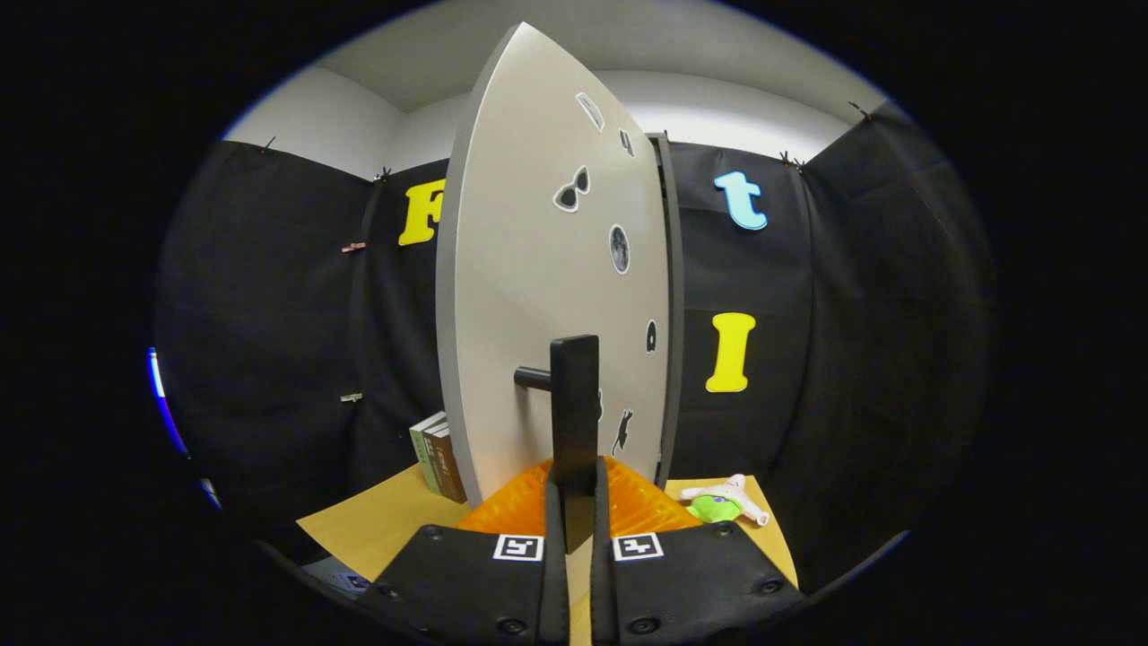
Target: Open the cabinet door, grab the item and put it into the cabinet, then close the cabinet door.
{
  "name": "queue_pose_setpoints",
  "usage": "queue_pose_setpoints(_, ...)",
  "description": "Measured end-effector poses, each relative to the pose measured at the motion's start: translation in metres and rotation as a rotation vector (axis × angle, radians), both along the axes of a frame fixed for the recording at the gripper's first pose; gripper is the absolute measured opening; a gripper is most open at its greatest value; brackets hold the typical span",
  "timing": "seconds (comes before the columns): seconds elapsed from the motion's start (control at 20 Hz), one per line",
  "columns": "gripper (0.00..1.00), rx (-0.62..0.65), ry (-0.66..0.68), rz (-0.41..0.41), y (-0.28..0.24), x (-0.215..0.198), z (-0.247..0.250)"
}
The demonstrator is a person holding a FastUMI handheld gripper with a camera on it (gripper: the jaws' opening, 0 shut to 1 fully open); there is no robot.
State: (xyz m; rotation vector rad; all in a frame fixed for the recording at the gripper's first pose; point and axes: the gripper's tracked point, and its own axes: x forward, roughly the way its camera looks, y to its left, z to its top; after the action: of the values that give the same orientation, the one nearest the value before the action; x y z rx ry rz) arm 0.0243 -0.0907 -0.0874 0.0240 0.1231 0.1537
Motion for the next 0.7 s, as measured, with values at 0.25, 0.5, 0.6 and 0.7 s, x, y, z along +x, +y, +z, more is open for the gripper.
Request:
queue_pose_setpoints(0.25, 0.13, -0.002, -0.007, -0.064, -0.016, 0.002, 0.0)
queue_pose_setpoints(0.5, 0.12, 0.002, -0.015, -0.148, -0.037, 0.003, 0.0)
queue_pose_setpoints(0.6, 0.07, 0.024, -0.012, -0.168, -0.046, 0.001, 0.0)
queue_pose_setpoints(0.7, 0.07, 0.083, -0.003, -0.141, -0.04, -0.004, -0.001)
